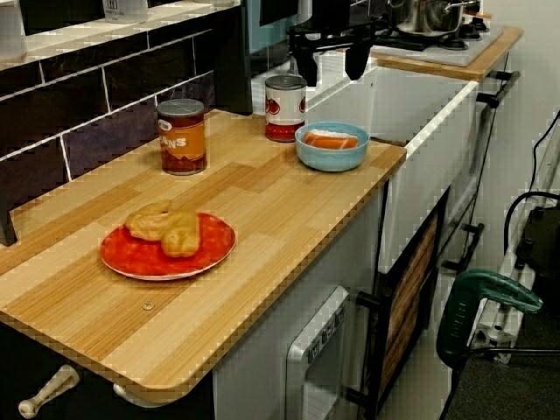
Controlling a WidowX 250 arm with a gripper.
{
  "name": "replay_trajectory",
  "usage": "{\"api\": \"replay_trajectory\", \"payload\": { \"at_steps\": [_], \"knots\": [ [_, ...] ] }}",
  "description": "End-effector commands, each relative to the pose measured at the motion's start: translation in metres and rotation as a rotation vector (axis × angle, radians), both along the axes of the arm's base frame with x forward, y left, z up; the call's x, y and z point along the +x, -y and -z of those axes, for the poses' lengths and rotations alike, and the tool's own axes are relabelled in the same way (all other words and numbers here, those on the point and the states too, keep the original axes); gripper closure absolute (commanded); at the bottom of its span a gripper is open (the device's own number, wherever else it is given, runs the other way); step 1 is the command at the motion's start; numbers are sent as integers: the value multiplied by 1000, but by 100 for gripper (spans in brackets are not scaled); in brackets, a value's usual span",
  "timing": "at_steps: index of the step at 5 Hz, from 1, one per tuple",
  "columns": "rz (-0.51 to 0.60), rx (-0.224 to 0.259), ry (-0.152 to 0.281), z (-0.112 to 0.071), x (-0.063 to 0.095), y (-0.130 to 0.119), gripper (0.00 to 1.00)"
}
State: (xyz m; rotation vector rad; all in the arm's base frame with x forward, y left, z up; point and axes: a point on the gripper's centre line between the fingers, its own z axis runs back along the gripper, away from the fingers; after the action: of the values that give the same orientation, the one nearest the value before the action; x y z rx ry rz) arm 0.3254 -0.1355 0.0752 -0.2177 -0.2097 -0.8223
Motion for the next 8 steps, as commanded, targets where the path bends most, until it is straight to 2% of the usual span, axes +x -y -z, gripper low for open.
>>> {"api": "replay_trajectory", "payload": {
  "at_steps": [1,2,3,4,5,6,8],
  "knots": [
    [20,-72,47,-12,26,-5,0],
    [3,-86,49,-10,33,-8,0],
    [-22,-42,47,-6,34,-11,0],
    [-61,-19,31,-2,29,-13,100],
    [-63,-22,36,-1,25,-15,100],
    [-47,15,50,-1,20,-20,100],
    [-72,42,42,7,14,-44,100]
  ]
}}
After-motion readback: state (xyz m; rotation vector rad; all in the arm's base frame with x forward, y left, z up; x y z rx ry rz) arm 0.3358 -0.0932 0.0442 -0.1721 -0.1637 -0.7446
